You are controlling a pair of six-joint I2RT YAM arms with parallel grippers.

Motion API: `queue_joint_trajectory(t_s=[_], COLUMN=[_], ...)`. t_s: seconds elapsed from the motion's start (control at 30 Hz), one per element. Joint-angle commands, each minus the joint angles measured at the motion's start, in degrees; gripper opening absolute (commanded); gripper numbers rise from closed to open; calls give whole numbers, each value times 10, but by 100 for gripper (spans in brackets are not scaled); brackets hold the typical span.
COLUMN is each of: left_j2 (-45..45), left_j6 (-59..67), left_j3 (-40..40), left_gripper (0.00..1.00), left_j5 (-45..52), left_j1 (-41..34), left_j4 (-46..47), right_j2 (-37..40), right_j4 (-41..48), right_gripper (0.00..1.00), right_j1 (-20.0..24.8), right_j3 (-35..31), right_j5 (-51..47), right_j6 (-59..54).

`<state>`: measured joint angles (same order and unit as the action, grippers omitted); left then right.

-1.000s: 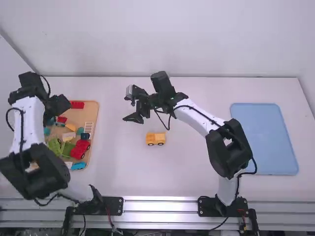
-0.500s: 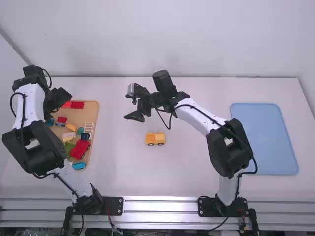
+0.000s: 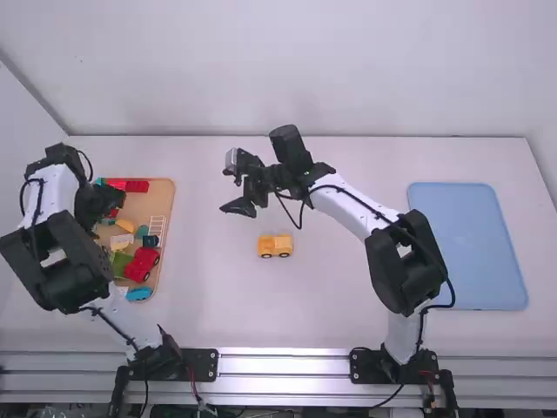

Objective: Assemble lego blocks to make yellow taxi

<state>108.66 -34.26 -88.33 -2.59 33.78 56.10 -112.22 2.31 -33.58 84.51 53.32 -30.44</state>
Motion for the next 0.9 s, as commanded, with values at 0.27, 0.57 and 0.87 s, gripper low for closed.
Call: queue_joint_trajectory(t_s=[0.27, 0.57, 0.87], left_j2=[21, 21, 21], left_j6=[13, -10, -37], left_j3=[30, 90, 112], left_gripper=[86, 55, 54], left_j5=[15, 3, -24], left_j1=[14, 19, 19], left_j4=[-14, -66, -82], right_j2=[-6, -6, -6], right_j4=[8, 16, 20], right_gripper=[99, 99, 99], right_j1=[-2, -1, -1], right_j3=[17, 17, 17], right_j5=[-36, -37, -39], right_j6=[0, 0, -1])
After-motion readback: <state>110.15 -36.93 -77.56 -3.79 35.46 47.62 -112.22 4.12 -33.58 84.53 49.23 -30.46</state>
